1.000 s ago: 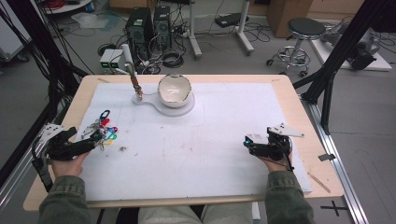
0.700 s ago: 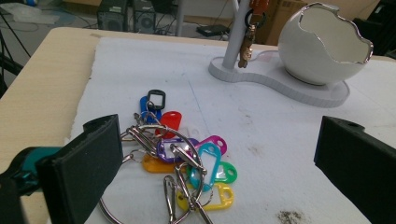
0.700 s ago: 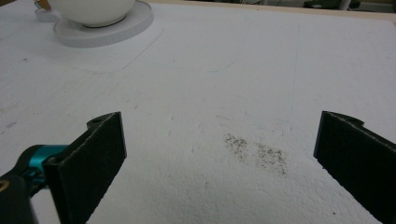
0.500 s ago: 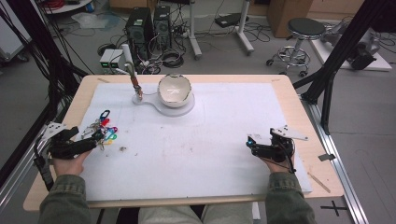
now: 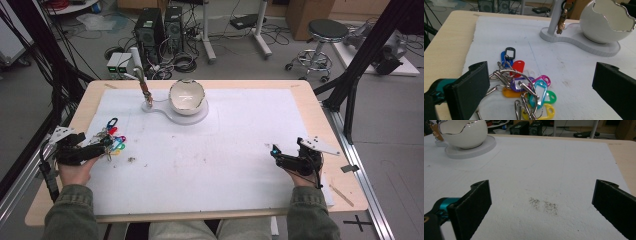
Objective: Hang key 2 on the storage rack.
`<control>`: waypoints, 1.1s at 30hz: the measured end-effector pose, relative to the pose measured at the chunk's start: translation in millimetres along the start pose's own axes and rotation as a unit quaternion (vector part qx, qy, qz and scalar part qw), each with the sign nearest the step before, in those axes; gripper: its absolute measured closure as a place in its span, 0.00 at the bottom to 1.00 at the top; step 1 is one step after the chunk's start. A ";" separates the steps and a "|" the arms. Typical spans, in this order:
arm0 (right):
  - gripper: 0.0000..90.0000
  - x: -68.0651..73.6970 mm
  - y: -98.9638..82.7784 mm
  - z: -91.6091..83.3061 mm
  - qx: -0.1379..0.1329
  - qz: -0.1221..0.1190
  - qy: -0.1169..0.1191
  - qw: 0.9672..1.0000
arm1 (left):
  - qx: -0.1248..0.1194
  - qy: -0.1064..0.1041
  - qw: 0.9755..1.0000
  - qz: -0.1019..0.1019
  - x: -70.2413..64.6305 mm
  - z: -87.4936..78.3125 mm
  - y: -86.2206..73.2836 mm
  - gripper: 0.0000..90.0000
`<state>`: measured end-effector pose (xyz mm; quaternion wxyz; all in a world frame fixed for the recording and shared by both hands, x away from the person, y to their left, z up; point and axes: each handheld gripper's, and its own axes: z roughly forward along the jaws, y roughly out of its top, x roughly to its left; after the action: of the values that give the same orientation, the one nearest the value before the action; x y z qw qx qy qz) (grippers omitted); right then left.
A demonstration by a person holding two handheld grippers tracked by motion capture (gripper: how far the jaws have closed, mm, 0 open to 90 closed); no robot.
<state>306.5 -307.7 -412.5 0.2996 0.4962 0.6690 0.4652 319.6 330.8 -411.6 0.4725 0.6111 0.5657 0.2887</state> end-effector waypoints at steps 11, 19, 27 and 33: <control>0.02 -0.7 -1.9 -3.1 0.003 0.000 0.000 1.000 | 0.035 0.013 0.999 0.022 0.9 19.7 6.0 0.03; 0.02 -1.4 -2.3 -4.6 0.002 0.000 -0.001 1.000 | 0.069 0.017 0.997 0.018 2.5 31.7 5.8 0.06; 0.02 -0.8 -2.4 -4.5 0.004 0.000 0.001 1.000 | 0.107 0.025 0.994 0.010 6.1 41.2 2.8 0.09; 0.02 0.1 -2.3 -4.1 0.005 0.000 0.002 1.000 | 0.130 0.026 0.991 0.006 6.7 47.1 1.1 0.15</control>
<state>302.0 -309.1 -413.1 0.2958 0.4967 0.6722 0.4625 363.1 325.5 -430.0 0.3728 0.6629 0.6067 0.2313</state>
